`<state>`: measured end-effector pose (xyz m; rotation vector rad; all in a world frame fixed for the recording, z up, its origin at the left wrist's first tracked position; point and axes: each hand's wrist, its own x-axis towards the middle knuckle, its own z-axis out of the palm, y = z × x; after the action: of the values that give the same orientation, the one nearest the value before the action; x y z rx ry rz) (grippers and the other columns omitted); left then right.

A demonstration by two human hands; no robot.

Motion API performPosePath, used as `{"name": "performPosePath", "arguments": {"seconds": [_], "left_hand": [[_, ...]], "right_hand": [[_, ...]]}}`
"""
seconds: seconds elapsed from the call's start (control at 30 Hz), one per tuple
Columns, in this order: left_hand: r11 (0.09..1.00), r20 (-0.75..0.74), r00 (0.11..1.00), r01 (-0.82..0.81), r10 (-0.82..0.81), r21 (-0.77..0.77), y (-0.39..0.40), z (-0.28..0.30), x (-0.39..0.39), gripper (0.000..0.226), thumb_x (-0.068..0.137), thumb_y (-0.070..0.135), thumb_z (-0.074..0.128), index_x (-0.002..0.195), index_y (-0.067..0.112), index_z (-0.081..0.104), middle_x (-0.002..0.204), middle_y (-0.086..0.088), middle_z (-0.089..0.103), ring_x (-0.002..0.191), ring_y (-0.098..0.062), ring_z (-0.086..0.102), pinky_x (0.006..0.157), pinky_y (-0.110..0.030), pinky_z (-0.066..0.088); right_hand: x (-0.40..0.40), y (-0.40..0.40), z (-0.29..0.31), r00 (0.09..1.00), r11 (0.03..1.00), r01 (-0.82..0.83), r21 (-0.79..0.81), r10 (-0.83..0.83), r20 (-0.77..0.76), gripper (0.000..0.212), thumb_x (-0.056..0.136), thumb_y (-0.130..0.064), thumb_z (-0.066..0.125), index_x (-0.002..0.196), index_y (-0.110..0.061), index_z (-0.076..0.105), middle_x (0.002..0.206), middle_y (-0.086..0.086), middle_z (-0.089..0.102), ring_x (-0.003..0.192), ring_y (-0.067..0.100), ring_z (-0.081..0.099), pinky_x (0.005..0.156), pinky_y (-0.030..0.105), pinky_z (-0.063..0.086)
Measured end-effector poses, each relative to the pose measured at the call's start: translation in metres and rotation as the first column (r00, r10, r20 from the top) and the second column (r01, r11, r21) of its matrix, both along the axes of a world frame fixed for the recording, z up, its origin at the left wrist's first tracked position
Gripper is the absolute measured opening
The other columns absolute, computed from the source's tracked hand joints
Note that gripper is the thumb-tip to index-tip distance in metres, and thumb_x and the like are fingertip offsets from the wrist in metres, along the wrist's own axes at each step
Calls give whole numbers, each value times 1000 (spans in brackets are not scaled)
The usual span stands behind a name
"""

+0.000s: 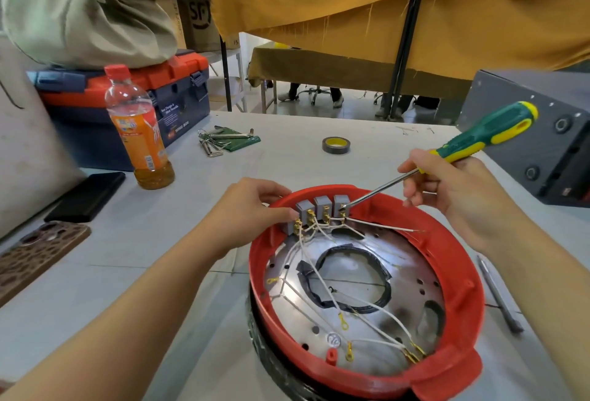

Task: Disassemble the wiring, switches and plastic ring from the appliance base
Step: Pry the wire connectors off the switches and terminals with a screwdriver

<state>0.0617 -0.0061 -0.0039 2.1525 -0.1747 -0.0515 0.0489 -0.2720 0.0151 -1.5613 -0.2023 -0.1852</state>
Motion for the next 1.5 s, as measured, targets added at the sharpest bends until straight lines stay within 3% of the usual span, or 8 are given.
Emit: {"name": "performPosePath", "arguments": {"seconds": [0.23,0.4,0.53,0.63,0.8,0.87,1.07,1.5], "left_hand": [[980,-96,992,58,-78,-190,-8,-4,15,23,82,12,70,102,24,72,90,-2,75,73,-16,71,70,-27,59],[934,-195,966,92,-168,-345,-9,-9,26,24,80,5,69,97,21,75,94,-13,74,77,-24,69,78,-37,57],[900,-236,938,139,-253,-413,-10,-10,34,27,80,2,67,98,19,75,95,-14,73,74,-22,70,65,-29,57],[888,-261,917,170,-301,-427,-12,-11,38,29,79,4,67,103,19,74,100,-16,72,80,-26,70,72,-33,58],[821,-284,890,154,-357,-549,-18,-13,39,35,67,7,69,102,12,74,96,-18,72,72,-22,71,63,-26,56],[809,-285,894,131,-347,-573,-20,-14,40,38,64,8,68,101,10,74,93,-17,73,70,-21,71,60,-24,55],[796,-280,905,98,-321,-597,-26,-16,40,38,62,9,67,100,9,74,88,-14,73,68,-18,70,57,-21,54],[803,-286,908,86,-307,-590,-26,-15,40,40,63,10,67,102,10,73,91,-14,74,70,-19,71,59,-21,54]], "right_hand": [[12,7,7,998,997,-53,-48,54,31,39,69,-46,65,74,-8,65,60,10,65,48,18,58,53,25,53],[20,13,12,996,993,-77,-90,79,28,34,71,-44,65,73,-10,64,61,11,67,49,20,61,54,27,54],[26,19,12,997,993,-58,-101,63,48,27,71,-38,68,65,-12,62,53,7,61,43,16,55,60,39,54],[32,22,9,996,993,10,-114,0,86,25,82,-23,69,60,-14,60,47,3,58,40,13,54,67,47,52],[37,23,9,986,986,87,-145,-64,156,27,87,-18,66,63,-9,58,45,2,57,35,12,48,49,29,53],[38,25,12,984,984,87,-155,-61,168,28,87,-19,66,63,-9,57,44,2,57,33,12,46,46,29,53],[42,29,16,977,964,66,-257,-10,214,38,89,-21,65,52,-30,64,43,3,57,33,16,47,41,19,43],[37,35,16,960,949,117,-292,-32,280,40,90,-24,63,52,-37,62,43,0,57,32,12,47,40,21,42]]}}
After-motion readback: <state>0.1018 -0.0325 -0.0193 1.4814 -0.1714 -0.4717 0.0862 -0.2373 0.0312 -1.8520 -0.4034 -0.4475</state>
